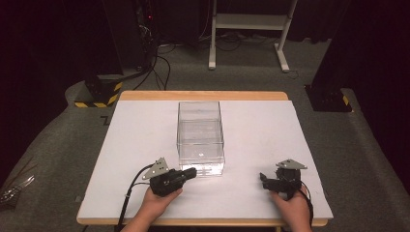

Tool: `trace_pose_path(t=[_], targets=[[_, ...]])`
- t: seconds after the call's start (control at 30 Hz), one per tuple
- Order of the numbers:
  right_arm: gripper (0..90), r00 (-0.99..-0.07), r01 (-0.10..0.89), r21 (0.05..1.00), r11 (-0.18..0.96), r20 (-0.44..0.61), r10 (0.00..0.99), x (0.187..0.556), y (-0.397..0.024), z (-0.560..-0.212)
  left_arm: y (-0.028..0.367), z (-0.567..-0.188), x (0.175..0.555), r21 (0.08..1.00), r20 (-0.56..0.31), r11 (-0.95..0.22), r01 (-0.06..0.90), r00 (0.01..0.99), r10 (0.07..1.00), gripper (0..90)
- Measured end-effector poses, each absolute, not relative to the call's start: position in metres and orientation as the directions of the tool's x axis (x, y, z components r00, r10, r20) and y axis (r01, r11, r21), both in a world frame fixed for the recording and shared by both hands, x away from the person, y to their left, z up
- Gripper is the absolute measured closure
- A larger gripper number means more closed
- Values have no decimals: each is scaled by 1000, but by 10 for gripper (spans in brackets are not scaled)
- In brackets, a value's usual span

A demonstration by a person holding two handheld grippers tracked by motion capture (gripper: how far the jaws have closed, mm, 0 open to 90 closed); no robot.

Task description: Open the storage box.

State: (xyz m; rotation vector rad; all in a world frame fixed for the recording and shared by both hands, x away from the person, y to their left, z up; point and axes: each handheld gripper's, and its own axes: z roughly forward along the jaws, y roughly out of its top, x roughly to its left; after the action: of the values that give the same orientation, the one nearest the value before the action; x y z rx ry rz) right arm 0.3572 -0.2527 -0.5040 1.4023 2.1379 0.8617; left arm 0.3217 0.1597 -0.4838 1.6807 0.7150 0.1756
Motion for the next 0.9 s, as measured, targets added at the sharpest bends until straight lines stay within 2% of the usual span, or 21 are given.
trace_pose_path(t=[0.9], targets=[[108, -389, 647, 705, 292, -24, 921, 357, -253, -504, 161, -483, 279, 927, -259, -113, 358, 828, 498, 845]])
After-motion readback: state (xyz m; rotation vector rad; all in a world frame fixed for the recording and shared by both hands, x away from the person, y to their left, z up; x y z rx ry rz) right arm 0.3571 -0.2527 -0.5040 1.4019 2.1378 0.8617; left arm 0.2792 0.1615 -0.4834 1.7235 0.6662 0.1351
